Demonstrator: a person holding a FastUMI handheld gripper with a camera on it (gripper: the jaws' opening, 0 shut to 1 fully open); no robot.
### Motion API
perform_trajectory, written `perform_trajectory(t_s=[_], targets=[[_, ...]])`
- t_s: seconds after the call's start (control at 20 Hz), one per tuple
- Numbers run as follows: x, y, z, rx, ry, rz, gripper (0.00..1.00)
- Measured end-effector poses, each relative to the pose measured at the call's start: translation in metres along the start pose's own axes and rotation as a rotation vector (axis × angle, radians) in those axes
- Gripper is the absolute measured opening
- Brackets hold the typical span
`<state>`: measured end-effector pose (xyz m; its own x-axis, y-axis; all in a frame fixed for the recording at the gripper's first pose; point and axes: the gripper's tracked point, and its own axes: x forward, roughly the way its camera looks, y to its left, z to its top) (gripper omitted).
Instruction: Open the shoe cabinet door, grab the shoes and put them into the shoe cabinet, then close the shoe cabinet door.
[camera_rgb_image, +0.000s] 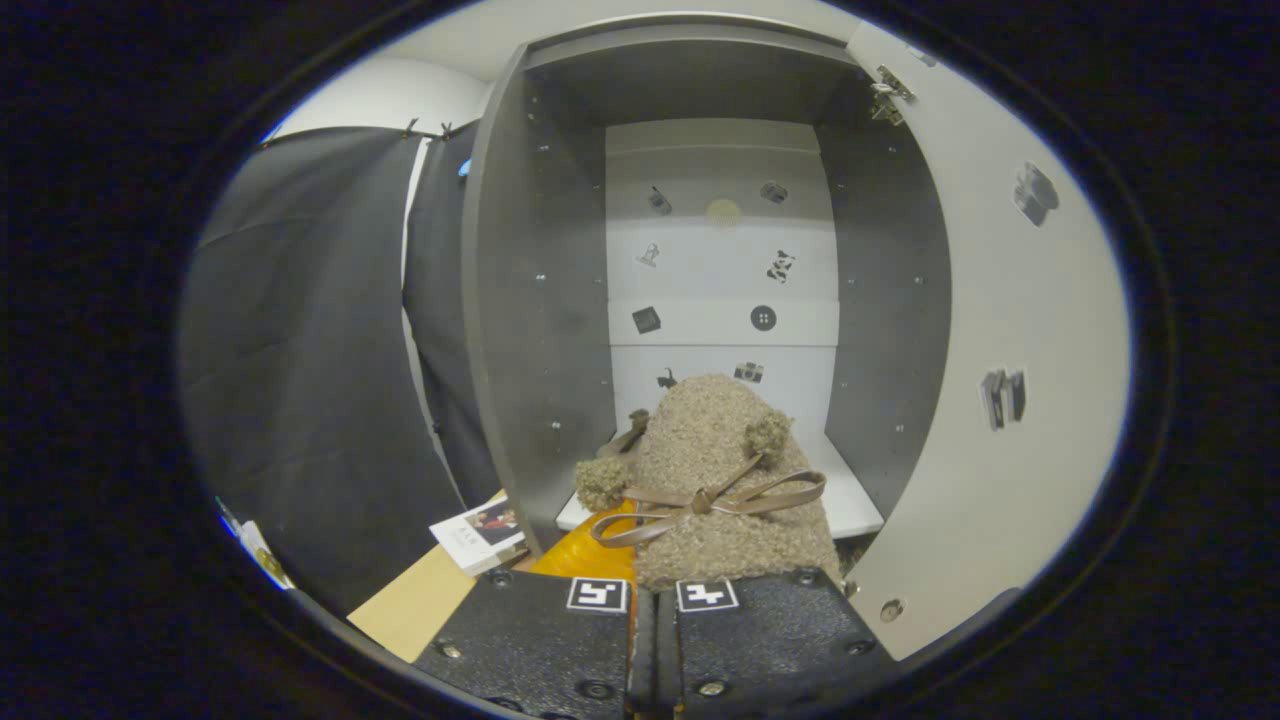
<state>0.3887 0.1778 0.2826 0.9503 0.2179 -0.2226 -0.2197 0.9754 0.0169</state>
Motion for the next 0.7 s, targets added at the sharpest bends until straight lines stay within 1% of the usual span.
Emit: perform_trajectory(t_s=[0.2, 0.4, 0.55, 0.7], targets=[[0.06, -0.025, 0.024, -0.002, -0.006, -0.046, 0.05], [0.118, -0.049, 0.034, 0.038, 0.018, -0.071, 0.05], [0.161, -0.064, 0.026, 0.078, 0.06, -0.08, 0.05], [0.191, -0.074, 0.007, 0.085, 0.112, -0.084, 0.05]])
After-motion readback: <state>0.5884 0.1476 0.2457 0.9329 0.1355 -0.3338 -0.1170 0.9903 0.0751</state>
